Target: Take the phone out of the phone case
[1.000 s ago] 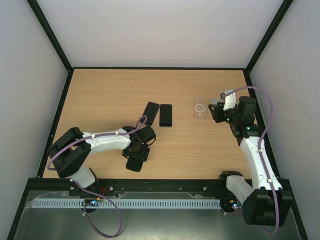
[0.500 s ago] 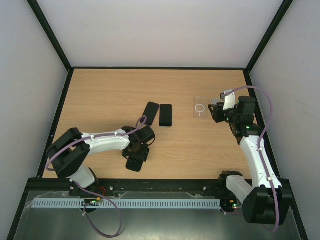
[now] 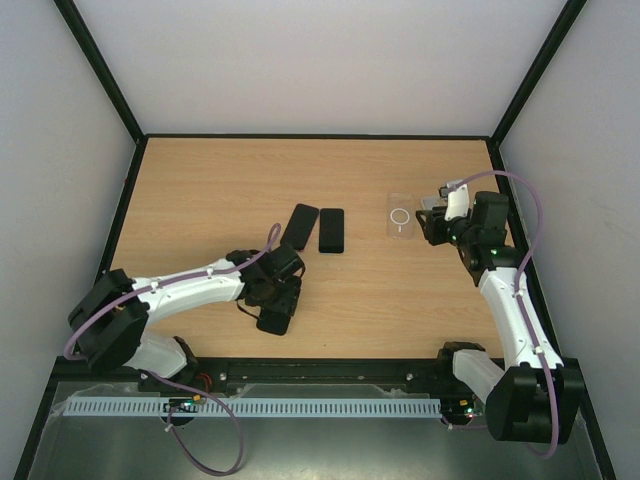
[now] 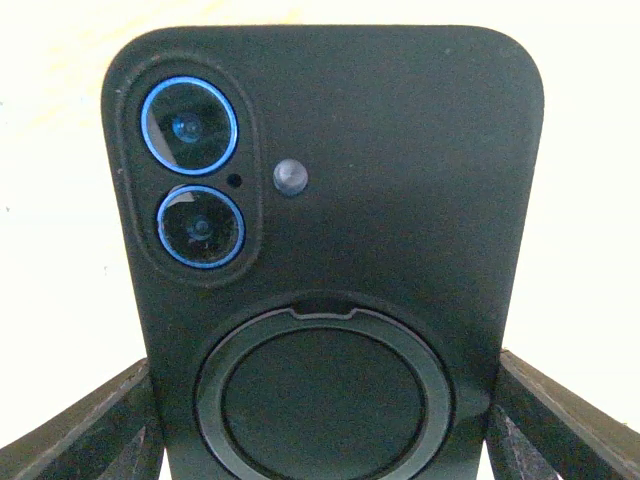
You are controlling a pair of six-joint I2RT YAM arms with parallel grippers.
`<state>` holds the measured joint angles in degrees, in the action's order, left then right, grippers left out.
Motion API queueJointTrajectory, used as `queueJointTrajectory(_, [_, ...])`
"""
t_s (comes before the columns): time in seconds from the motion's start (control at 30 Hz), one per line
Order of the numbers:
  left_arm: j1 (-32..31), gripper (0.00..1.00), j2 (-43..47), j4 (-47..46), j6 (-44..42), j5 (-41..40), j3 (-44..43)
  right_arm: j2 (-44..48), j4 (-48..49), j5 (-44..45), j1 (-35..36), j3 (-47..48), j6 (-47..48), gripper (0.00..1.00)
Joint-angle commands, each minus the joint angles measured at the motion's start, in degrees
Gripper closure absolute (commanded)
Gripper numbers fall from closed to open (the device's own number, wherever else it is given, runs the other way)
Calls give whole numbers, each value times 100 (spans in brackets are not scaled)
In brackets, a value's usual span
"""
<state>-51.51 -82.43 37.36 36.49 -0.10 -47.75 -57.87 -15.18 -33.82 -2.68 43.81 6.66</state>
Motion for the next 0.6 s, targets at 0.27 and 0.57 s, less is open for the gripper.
queueJointTrajectory(0.27, [97, 80, 735, -2743, 148, 803, -132, -113, -275, -831, -23, 138, -20, 27])
queueJointTrajectory(0.57, [98, 80, 1108, -4227, 164, 826, -144, -600, -1316, -3072, -23, 801, 677, 2])
